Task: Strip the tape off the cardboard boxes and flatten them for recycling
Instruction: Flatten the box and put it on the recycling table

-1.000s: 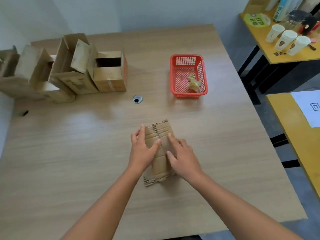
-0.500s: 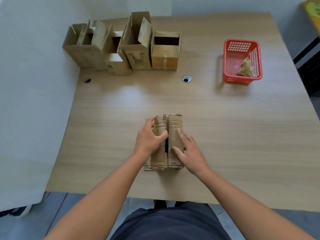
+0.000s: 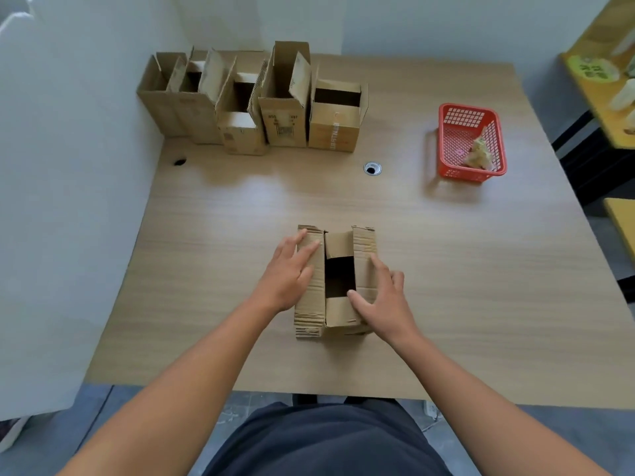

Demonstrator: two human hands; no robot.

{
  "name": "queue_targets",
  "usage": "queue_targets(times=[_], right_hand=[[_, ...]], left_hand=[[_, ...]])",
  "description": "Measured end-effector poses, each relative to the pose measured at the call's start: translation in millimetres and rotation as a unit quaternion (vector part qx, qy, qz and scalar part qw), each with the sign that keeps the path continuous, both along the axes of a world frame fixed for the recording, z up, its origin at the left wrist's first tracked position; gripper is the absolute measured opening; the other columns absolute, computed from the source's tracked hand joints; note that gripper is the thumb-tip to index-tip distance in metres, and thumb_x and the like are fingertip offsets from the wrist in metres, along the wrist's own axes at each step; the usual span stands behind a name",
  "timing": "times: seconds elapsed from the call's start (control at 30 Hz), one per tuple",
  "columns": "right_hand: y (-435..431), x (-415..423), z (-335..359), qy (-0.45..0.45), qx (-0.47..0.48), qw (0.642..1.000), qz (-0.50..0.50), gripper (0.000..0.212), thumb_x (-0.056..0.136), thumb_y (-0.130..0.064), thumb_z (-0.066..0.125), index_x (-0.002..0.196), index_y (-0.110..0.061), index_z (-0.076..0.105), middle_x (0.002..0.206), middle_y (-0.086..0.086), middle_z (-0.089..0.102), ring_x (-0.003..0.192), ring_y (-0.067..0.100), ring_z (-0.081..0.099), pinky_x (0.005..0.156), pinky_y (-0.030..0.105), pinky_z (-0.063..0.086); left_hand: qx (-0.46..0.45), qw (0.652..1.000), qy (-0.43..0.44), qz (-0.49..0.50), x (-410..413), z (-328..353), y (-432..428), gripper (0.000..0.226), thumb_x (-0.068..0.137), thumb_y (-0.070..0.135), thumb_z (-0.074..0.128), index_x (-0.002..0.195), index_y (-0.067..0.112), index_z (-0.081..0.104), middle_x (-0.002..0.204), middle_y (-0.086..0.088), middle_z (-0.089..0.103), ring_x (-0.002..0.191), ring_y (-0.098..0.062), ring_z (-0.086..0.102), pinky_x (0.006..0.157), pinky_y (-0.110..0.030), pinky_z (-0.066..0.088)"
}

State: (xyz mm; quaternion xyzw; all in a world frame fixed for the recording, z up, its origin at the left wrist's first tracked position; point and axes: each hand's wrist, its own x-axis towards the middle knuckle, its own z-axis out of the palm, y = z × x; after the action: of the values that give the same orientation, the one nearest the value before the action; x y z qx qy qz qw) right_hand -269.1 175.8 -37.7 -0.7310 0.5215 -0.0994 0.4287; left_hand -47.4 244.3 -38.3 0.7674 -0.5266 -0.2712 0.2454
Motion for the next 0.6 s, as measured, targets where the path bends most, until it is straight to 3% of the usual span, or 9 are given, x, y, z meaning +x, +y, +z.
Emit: queue_targets(times=[0.07, 0.13, 0.2, 0.27, 0.33, 0.4, 0.5, 0.6], right_hand=[[-2, -15, 8, -0.045, 0.013, 0.998, -0.032, 0.07, 0.096, -0.042, 0.064, 0.156, -0.03, 0.03, 0.138, -0.003, 0.046, 0.119, 0.009, 0.055, 0.102, 0.032, 0.048], [-3, -33, 17, -0.054, -0.014, 0.997, -0.062, 0.054, 0.102, -0.038, 0.058, 0.15, -0.031, 0.036, 0.119, -0.005, 0.06, 0.096, 0.004, 0.063, 0.08, 0.027, 0.053], [-4, -49, 21, -0.035, -0.089, 0.993, -0.063, 0.043, 0.102, -0.027, 0.057, 0.141, -0.034, 0.041, 0.106, -0.008, 0.059, 0.081, 0.008, 0.063, 0.069, 0.027, 0.05], [-1, -59, 20, 0.021, -0.169, 0.985, -0.035, 0.033, 0.102, -0.018, 0.057, 0.132, -0.029, 0.052, 0.112, -0.005, 0.052, 0.086, 0.016, 0.062, 0.073, 0.034, 0.053], [5, -60, 16, 0.076, -0.2, 0.977, -0.022, 0.022, 0.101, -0.022, 0.059, 0.122, -0.019, 0.062, 0.116, -0.004, 0.05, 0.102, 0.022, 0.056, 0.083, 0.034, 0.051], [13, -56, 11, 0.112, -0.179, 0.977, -0.019, 0.033, 0.099, -0.037, 0.061, 0.124, -0.016, 0.061, 0.121, -0.002, 0.054, 0.114, 0.025, 0.048, 0.094, 0.034, 0.045], [26, -45, 7, 0.135, -0.088, 0.987, -0.02, 0.07, 0.095, -0.062, 0.052, 0.145, -0.013, 0.046, 0.141, 0.004, 0.05, 0.131, 0.027, 0.04, 0.11, 0.04, 0.04], [36, -30, 7, 0.129, 0.002, 0.991, -0.039, 0.097, 0.087, -0.08, 0.043, 0.155, -0.012, 0.029, 0.159, 0.009, 0.035, 0.145, 0.03, 0.032, 0.117, 0.05, 0.034]], left_hand=[[0.008, 1.0, 0.001, 0.005, -1, -1, -3, 0.052, 0.102, 0.041, 0.046, 0.153, 0.03, 0.04, 0.162, 0.002, 0.022, 0.152, -0.02, 0.014, 0.126, -0.042, 0.016], [0.004, 0.998, -0.058, 0.005, -5, -3, -5, 0.059, 0.095, 0.059, 0.05, 0.146, 0.03, 0.042, 0.152, 0.001, 0.034, 0.146, -0.022, 0.024, 0.121, -0.042, 0.024], [-0.003, 0.995, -0.104, -0.005, -9, -6, -9, 0.068, 0.089, 0.067, 0.056, 0.143, 0.028, 0.041, 0.142, 0.001, 0.041, 0.137, -0.022, 0.032, 0.117, -0.041, 0.031], [0.0, 0.996, -0.084, -0.003, -12, -12, -12, 0.071, 0.088, 0.063, 0.061, 0.144, 0.025, 0.037, 0.142, 0.001, 0.041, 0.136, -0.022, 0.034, 0.116, -0.04, 0.033], [0.004, 0.999, -0.046, 0.006, -17, -20, -12, 0.07, 0.091, 0.055, 0.061, 0.147, 0.025, 0.031, 0.146, -0.001, 0.036, 0.139, -0.023, 0.032, 0.117, -0.041, 0.032], [-0.01, 1.0, -0.012, 0.014, -22, -28, -7, 0.069, 0.095, 0.047, 0.059, 0.151, 0.025, 0.025, 0.153, -0.002, 0.03, 0.144, -0.024, 0.027, 0.121, -0.041, 0.025], [-0.034, 0.999, 0.025, 0.024, -30, -35, -2, 0.071, 0.098, 0.039, 0.058, 0.156, 0.025, 0.02, 0.158, -0.004, 0.025, 0.148, -0.027, 0.022, 0.123, -0.04, 0.018], [-0.026, 0.999, -0.046, 0.006, -28, -30, -9, 0.075, 0.092, 0.055, 0.059, 0.153, 0.03, 0.023, 0.143, -0.005, 0.033, 0.135, -0.028, 0.032, 0.117, -0.042, 0.027]])
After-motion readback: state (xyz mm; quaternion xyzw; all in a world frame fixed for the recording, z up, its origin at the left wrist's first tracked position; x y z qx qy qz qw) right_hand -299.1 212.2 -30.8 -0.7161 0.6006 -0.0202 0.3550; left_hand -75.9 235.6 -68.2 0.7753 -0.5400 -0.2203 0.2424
